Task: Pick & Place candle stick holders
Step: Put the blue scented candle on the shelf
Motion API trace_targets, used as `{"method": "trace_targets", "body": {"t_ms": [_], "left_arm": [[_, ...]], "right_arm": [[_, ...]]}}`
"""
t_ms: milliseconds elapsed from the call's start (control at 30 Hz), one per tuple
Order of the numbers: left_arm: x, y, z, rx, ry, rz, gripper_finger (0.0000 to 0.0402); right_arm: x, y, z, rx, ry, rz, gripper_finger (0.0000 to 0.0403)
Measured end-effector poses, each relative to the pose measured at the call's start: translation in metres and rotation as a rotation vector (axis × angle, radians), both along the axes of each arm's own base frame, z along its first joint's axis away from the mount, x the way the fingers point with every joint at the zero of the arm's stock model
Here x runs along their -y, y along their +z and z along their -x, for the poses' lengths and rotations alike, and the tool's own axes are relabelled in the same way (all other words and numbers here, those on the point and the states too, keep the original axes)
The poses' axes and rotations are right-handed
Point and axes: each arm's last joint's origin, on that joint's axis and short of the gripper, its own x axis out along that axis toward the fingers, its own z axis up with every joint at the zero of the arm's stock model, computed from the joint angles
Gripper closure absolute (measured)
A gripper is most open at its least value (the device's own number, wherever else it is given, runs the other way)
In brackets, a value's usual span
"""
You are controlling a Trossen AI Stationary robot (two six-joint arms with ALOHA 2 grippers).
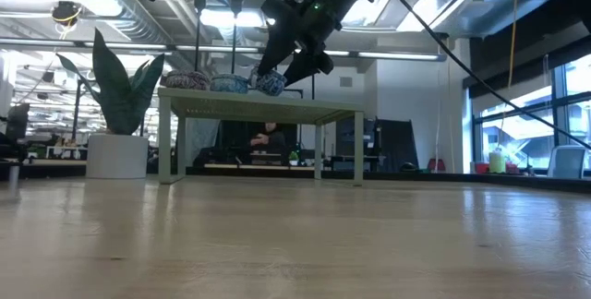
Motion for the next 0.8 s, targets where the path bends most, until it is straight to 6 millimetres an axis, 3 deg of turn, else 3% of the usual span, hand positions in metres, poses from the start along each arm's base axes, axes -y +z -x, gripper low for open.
{"method": "trace_targets", "body": {"t_ms": [800], "left_arm": [[0.0000, 0.0000, 0.0000, 0.000, 0.000, 0.000, 0.0064]], "right_arm": [[0.0000, 0.0005, 0.0006, 0.000, 0.031, -0.019, 0.0086]]}}
